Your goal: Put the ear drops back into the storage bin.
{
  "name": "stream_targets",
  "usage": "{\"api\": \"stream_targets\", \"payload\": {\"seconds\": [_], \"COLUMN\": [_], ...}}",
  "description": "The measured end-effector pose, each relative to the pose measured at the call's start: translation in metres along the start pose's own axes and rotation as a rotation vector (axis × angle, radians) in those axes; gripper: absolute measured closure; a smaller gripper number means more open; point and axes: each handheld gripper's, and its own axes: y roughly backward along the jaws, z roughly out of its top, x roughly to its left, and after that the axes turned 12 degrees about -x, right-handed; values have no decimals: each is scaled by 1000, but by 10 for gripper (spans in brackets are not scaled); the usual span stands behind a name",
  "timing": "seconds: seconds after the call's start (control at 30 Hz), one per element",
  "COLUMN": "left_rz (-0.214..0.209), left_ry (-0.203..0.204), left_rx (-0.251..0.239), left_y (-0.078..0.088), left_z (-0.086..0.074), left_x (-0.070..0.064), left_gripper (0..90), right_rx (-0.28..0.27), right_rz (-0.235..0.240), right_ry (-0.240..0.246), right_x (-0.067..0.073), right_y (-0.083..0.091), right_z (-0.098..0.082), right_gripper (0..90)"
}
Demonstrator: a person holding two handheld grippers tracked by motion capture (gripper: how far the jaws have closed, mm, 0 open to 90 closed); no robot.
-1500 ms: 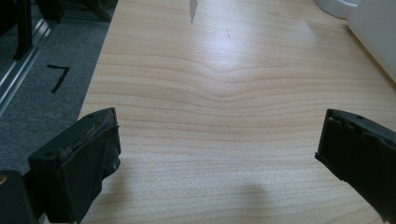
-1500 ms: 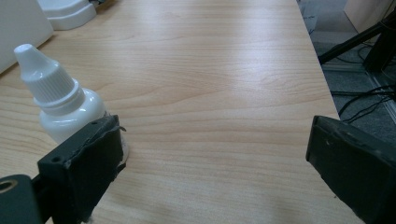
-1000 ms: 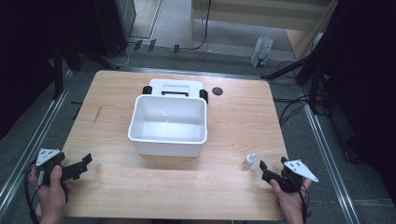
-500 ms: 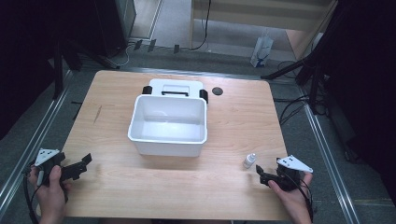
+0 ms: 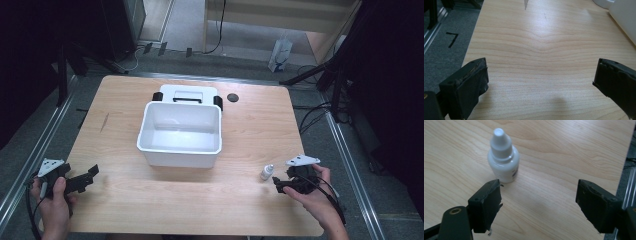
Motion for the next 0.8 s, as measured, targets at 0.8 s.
{"api": "stream_targets", "payload": {"seconds": [0.8], "left_rz": [0], "left_ry": [0], "left_rx": [7], "left_y": [-1], "left_z": [0], "left_x": [0], "left_gripper": [2], "right_rx": [325], "right_rz": [60], "right_ry": [194], "right_x": [23], "right_y": [-17], "right_z": [66], "right_gripper": [436]}}
